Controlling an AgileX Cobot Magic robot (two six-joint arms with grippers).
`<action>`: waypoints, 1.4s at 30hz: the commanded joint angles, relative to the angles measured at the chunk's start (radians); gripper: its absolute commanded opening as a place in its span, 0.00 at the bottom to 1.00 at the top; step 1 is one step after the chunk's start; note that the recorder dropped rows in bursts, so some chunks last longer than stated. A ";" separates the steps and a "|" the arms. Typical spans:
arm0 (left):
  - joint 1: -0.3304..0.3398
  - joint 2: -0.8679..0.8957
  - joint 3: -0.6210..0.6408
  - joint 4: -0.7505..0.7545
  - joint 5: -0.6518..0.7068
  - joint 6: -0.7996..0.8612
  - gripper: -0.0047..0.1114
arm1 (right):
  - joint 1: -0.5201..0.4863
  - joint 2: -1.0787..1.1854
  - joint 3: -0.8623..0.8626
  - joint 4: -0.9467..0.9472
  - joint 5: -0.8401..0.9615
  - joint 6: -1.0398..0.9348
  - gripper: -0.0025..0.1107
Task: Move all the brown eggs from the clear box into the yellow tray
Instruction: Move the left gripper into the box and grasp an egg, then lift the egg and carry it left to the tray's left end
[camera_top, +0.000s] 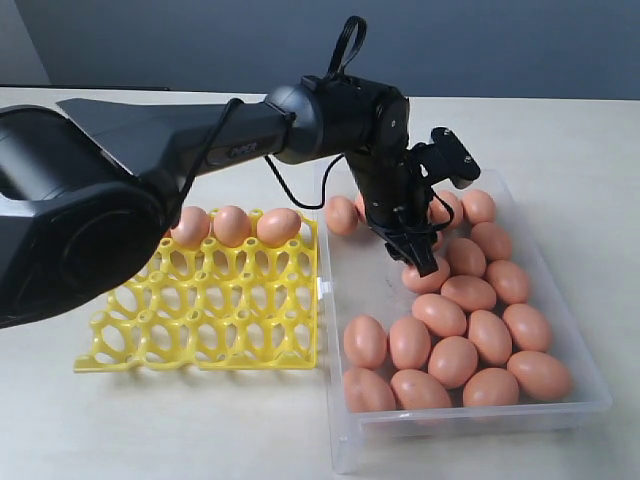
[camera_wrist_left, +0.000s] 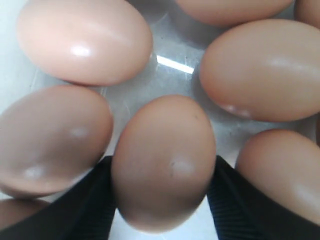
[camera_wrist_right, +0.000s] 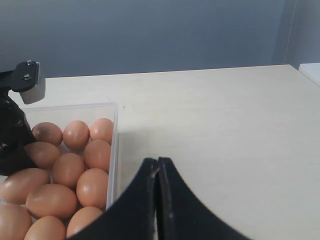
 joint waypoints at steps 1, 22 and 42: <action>-0.007 -0.009 -0.007 0.004 -0.007 -0.008 0.04 | 0.000 -0.004 0.002 -0.001 -0.007 -0.005 0.02; 0.094 -0.242 0.030 -0.324 0.052 -0.043 0.05 | 0.000 -0.004 0.002 -0.001 -0.007 -0.005 0.02; 0.271 -0.913 1.000 -1.164 -0.690 0.762 0.04 | 0.000 -0.004 0.002 -0.001 -0.007 -0.005 0.02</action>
